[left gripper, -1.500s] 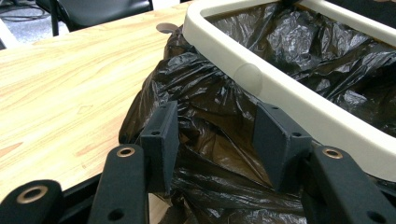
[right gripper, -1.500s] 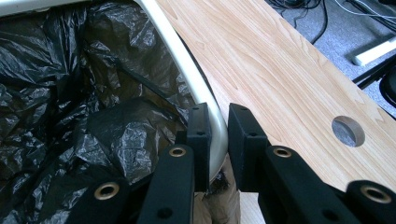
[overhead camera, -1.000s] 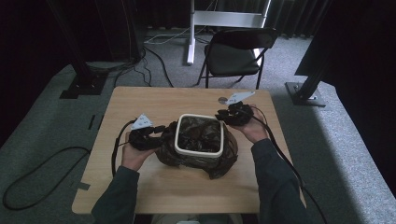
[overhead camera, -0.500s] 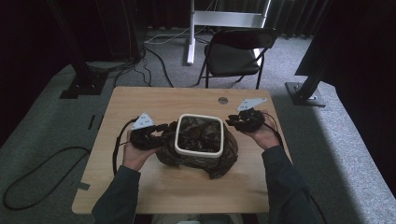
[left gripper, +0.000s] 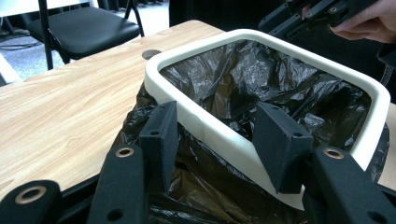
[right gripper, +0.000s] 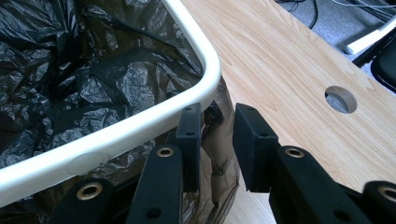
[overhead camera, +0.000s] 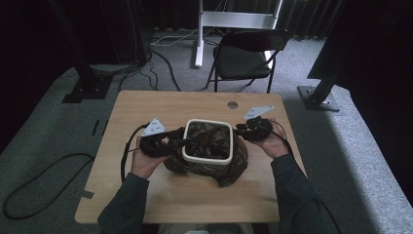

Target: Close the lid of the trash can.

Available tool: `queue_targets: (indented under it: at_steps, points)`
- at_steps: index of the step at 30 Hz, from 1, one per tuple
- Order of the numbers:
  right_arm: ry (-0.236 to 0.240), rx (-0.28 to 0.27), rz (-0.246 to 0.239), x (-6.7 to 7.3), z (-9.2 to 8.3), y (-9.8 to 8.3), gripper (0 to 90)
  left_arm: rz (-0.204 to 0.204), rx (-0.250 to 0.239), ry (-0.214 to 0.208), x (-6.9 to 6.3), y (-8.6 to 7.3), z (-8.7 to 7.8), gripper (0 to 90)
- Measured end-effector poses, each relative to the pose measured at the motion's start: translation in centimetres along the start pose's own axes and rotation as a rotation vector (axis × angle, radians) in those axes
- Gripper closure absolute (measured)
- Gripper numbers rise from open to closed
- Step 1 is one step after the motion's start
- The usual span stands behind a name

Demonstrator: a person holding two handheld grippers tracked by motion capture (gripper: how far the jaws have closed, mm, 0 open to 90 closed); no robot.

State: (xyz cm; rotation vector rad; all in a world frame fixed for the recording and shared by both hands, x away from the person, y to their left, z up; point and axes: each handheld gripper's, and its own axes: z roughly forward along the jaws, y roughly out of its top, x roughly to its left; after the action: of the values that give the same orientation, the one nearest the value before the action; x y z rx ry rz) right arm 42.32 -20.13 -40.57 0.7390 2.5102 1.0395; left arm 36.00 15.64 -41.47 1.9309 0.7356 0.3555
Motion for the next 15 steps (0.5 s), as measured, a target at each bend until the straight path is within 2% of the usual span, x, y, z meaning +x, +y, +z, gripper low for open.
queue_targets:
  at_steps: [15]
  points:
    - [0.009,-0.01,-0.005,0.17,0.0,0.15,72.2,0.002,0.028,-0.005,-0.07,-0.4,0.38,50.6]
